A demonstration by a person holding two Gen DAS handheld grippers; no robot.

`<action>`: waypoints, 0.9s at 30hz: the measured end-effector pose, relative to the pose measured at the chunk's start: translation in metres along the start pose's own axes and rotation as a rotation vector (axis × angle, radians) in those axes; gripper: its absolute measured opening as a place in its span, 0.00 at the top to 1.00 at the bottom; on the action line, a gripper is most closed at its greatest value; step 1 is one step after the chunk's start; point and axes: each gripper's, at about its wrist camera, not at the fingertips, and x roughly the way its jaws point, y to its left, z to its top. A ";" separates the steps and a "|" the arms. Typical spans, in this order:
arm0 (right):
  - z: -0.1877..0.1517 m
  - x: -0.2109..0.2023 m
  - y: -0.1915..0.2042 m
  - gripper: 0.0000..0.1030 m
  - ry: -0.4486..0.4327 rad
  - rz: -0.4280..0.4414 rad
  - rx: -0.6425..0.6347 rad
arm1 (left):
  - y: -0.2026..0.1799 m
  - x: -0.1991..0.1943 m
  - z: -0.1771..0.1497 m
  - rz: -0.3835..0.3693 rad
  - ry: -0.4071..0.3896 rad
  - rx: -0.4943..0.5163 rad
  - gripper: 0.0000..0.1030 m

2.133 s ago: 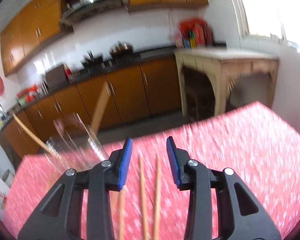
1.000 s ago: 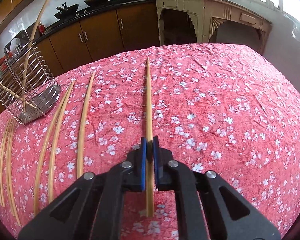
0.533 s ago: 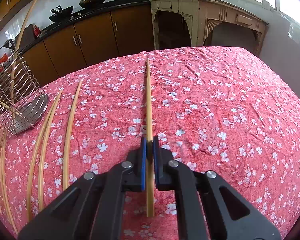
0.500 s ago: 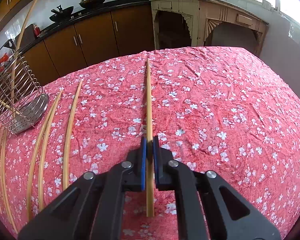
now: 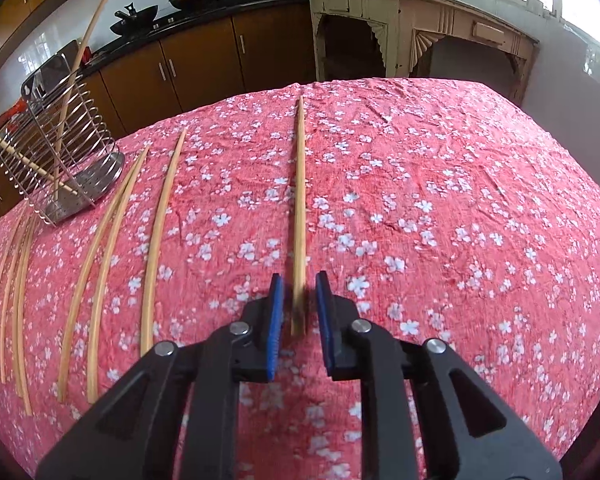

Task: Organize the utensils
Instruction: 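Close the right tool on a chopstick while the left tool grasps another chopstick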

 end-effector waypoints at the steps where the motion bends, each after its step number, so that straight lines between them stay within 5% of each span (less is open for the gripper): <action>1: -0.001 0.000 0.000 0.88 -0.008 -0.016 -0.013 | -0.001 0.000 0.000 0.005 0.001 0.003 0.72; 9: 0.002 0.001 -0.007 0.92 -0.012 -0.003 0.023 | -0.010 0.001 0.000 0.049 0.007 0.036 0.72; 27: 0.002 0.000 -0.005 0.92 -0.010 -0.020 0.010 | -0.005 0.000 0.002 0.025 0.007 0.024 0.72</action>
